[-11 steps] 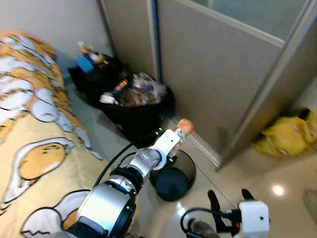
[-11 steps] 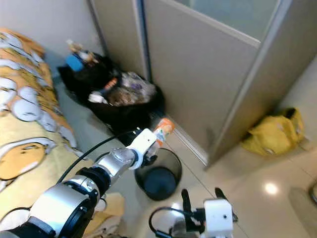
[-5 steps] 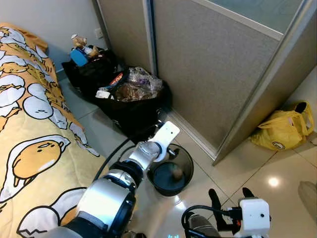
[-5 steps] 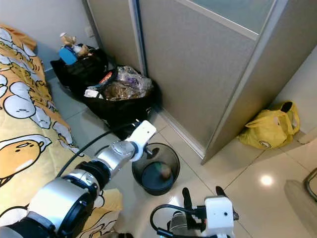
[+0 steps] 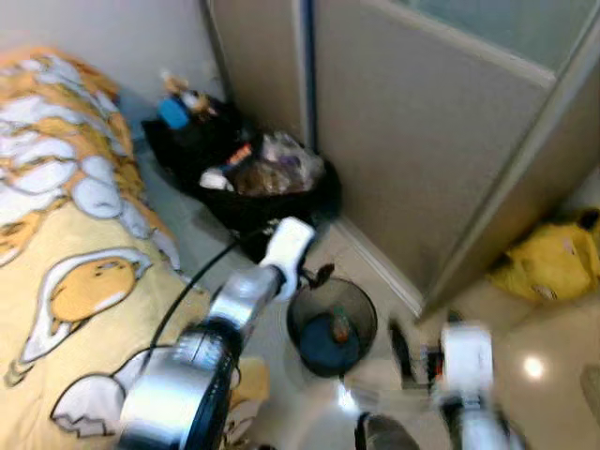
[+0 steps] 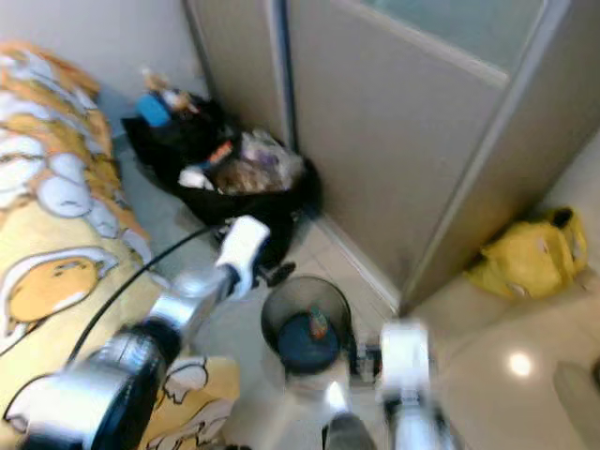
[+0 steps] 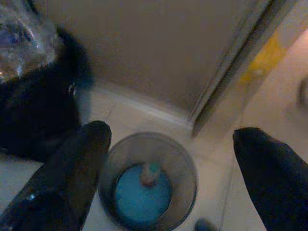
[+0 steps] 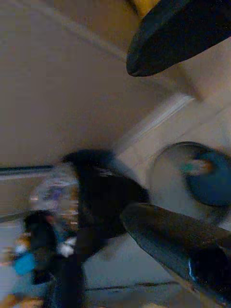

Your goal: Clean up the room

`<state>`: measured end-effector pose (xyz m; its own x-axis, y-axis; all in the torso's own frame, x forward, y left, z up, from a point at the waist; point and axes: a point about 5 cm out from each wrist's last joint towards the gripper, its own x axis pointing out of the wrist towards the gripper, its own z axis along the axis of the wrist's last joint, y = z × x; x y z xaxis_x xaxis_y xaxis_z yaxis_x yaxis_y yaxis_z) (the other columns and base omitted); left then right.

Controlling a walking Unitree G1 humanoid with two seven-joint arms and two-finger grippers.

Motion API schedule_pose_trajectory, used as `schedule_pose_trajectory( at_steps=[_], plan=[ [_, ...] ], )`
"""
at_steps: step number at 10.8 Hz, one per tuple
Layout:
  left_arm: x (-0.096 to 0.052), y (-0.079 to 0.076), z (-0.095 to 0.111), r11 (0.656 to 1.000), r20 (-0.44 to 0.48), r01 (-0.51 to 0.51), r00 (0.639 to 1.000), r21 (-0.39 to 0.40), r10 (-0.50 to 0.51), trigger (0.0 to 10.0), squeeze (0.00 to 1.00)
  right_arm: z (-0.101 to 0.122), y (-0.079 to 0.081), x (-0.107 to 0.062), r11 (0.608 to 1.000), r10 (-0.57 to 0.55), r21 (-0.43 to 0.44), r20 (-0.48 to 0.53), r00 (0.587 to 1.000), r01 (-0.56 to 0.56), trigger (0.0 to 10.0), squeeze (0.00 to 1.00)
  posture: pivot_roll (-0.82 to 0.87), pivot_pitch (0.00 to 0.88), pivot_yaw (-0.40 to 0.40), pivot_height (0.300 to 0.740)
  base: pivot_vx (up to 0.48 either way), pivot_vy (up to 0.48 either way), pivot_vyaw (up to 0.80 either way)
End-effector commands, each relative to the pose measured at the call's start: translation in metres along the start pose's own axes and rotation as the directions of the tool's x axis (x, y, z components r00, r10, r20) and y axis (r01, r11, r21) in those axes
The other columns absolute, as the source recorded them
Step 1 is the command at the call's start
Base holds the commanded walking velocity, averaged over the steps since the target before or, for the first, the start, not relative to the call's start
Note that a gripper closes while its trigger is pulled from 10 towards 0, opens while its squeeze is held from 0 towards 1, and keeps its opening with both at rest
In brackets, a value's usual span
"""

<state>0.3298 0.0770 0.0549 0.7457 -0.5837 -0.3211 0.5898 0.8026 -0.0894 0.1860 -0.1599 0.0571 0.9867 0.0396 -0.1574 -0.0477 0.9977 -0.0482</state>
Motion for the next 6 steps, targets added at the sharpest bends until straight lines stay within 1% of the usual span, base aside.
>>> schedule_pose_trajectory(
  at_steps=[1,2,3,4,5,6],
  plan=[
    [-0.005,0.003,0.007,1.000,0.071,0.000,0.997,-0.015,0.001,10.0,0.00,-0.004,-0.004,0.001,1.000,-0.013,0.023,-0.013,1.000,0.013,10.0,0.00,-0.18,0.000,0.103,0.740,0.000,0.000,0.00],
    [-0.024,-0.001,0.018,0.999,0.237,-0.047,0.970,-0.028,0.052,10.0,0.00,-0.002,-0.015,0.025,0.997,-0.034,0.066,-0.013,0.999,0.035,10.0,0.00,-0.09,0.000,0.071,0.740,0.000,0.000,0.00],
    [-0.035,-0.001,0.028,0.996,0.326,-0.076,0.941,-0.049,0.088,10.0,0.00,-0.004,-0.019,0.041,0.994,-0.048,0.099,-0.024,0.999,0.050,10.0,0.00,-0.07,0.000,0.067,0.740,0.000,0.000,0.00],
    [-0.047,0.003,0.035,0.991,0.377,-0.124,0.916,-0.050,0.134,10.0,0.00,-0.001,-0.017,0.056,0.992,-0.048,0.113,-0.015,0.999,0.049,10.0,0.00,-0.04,0.000,0.055,0.740,0.000,0.000,0.69],
    [-0.055,0.015,0.018,0.962,0.338,-0.258,0.901,-0.091,0.273,10.0,0.00,0.002,-0.010,0.065,0.995,-0.001,0.095,-0.006,1.000,0.001,10.0,0.00,-0.01,0.000,0.018,0.740,0.000,0.000,0.56],
    [-0.057,0.019,0.004,0.932,0.281,-0.339,0.889,-0.126,0.361,10.0,0.00,0.001,-0.006,0.068,0.996,0.038,0.078,-0.007,0.999,-0.038,10.0,0.00,0.00,0.000,0.006,0.740,0.000,0.000,0.54]
  ],
)
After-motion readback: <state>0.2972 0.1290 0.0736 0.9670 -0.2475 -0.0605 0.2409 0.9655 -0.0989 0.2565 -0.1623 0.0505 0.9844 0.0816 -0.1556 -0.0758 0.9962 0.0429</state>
